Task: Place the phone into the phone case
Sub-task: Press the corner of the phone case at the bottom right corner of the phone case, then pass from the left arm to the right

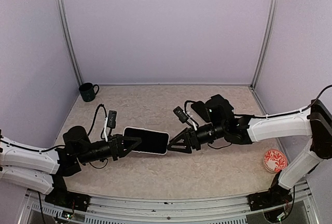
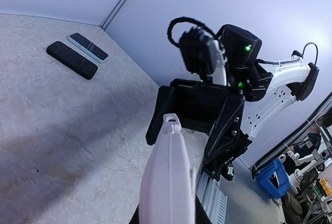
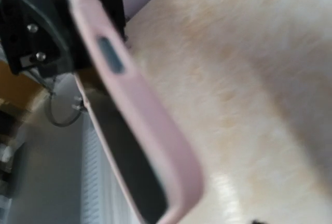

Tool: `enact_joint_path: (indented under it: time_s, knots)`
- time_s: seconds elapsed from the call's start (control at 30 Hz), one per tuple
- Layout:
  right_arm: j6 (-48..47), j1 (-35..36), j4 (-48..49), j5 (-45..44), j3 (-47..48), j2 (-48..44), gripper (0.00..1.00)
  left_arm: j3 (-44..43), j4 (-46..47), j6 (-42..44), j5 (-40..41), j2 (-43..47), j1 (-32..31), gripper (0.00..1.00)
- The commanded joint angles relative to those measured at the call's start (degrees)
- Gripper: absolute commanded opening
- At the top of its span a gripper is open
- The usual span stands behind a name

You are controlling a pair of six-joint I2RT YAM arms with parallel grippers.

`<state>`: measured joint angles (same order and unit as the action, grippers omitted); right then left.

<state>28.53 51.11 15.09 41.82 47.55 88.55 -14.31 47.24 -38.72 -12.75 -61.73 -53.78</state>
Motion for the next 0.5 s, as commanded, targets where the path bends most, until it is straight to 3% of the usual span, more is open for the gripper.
enact_joint_path:
  time_s: [0.0, 0.03, 0.07, 0.27, 0.47]
  knots:
    - [-13.72, 0.39, -6.20, -8.19, -0.81, -6.77, 0.83, -2.95, 1.71, -0.76, 0.93, 0.90, -0.23, 0.00]
    - [-15.10, 0.39, -5.37, -10.09, -2.04, -8.33, 0.97, -3.19, 1.52, -1.07, 0.83, 0.70, -0.25, 0.00]
    - [-16.55, 0.39, -3.94, -11.91, -3.76, -10.21, 0.99, -3.54, 1.12, -1.36, 0.76, 0.53, -0.27, 0.00]
    - [-23.94, 1.07, 5.65, -19.21, -13.87, -21.09, 1.00, -6.06, -2.34, -3.16, 0.19, -2.28, -0.27, 0.00]
    - [-30.65, 1.73, 6.06, -21.03, -14.77, -23.30, 0.99, -7.97, -3.48, -4.89, -0.93, -5.31, -0.45, 0.00]
